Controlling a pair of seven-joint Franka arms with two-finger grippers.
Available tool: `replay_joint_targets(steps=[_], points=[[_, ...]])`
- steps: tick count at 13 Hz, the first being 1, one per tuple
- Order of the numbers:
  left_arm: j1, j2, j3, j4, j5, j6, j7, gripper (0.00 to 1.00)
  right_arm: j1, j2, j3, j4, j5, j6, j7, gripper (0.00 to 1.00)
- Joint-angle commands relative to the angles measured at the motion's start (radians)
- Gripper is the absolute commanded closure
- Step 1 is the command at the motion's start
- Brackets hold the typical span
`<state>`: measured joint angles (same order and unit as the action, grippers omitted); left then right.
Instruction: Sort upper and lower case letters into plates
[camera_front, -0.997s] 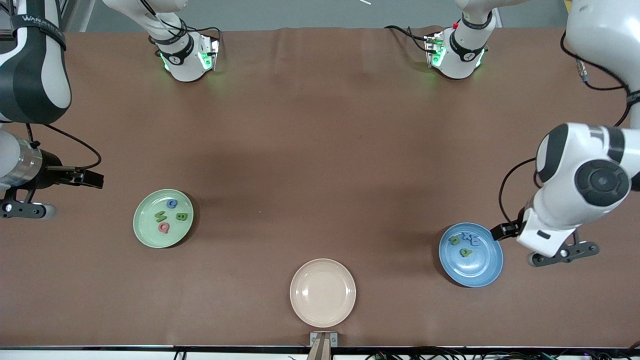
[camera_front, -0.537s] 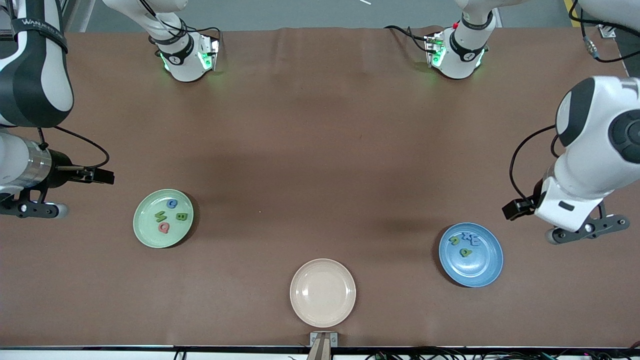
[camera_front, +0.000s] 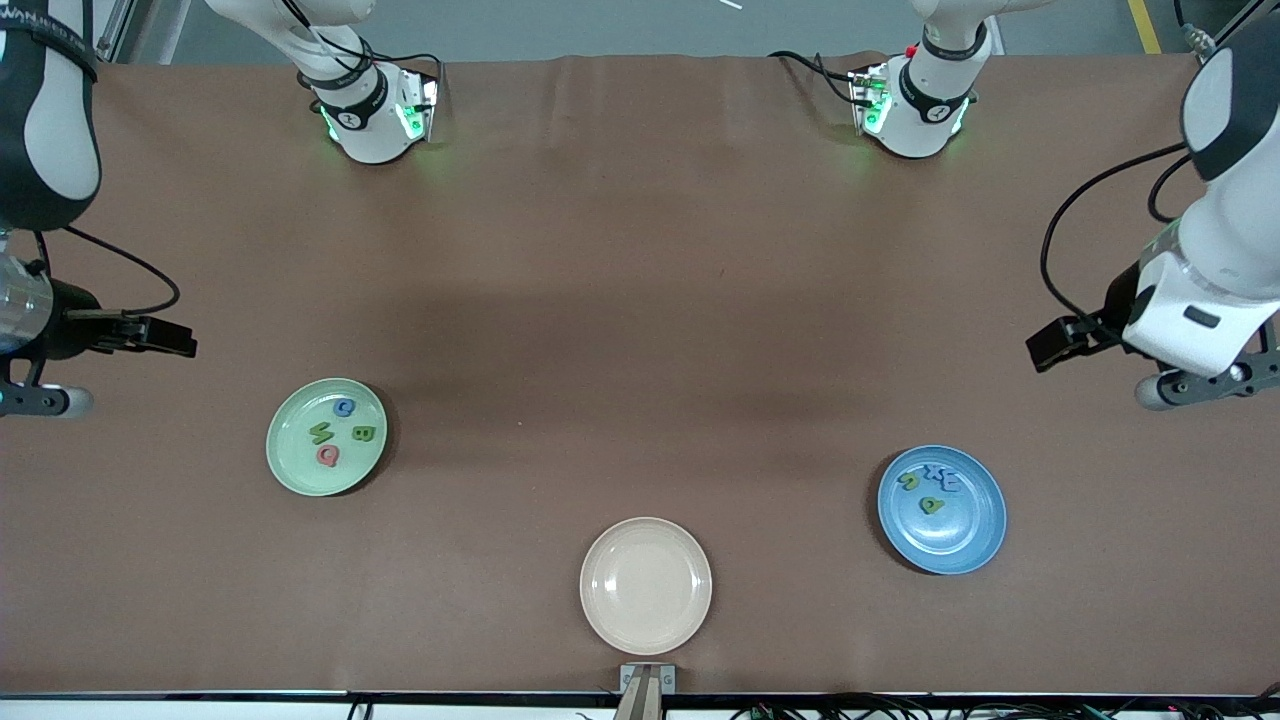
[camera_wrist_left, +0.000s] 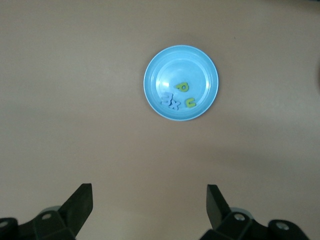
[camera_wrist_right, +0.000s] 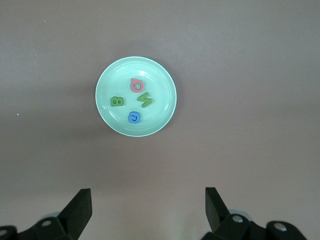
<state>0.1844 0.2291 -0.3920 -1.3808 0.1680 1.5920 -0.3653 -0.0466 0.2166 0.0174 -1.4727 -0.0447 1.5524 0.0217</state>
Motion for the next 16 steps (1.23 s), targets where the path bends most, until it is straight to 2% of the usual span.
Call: replay_joint_targets(steps=[1, 4, 5, 7, 8, 11, 16], points=[[0.04, -0.059, -0.002, -0.026, -0.06, -0.049, 0.09, 0.0, 0.057, -0.141, -0.062, -0.17, 0.016, 0.06, -0.012, 0.0], [0.029, -0.118, 0.03, -0.055, -0.1, -0.07, 0.149, 0.0, 0.064, -0.213, -0.068, -0.236, 0.014, 0.069, -0.012, 0.0], [-0.014, -0.152, 0.071, -0.093, -0.114, -0.069, 0.149, 0.0, 0.064, -0.226, -0.07, -0.248, 0.014, 0.069, -0.014, 0.0], [-0.116, -0.209, 0.197, -0.153, -0.157, -0.066, 0.15, 0.0, 0.06, -0.233, -0.07, -0.248, 0.014, 0.069, -0.014, 0.0], [-0.144, -0.227, 0.228, -0.171, -0.162, -0.066, 0.15, 0.0, 0.06, -0.238, -0.068, -0.248, 0.014, 0.069, -0.014, 0.0], [-0.157, -0.287, 0.232, -0.245, -0.163, -0.053, 0.149, 0.0, 0.059, -0.27, -0.068, -0.248, 0.014, 0.068, -0.014, 0.0], [-0.158, -0.349, 0.236, -0.3, -0.162, -0.05, 0.178, 0.0, 0.044, -0.289, -0.067, -0.248, 0.044, 0.057, -0.009, 0.0]])
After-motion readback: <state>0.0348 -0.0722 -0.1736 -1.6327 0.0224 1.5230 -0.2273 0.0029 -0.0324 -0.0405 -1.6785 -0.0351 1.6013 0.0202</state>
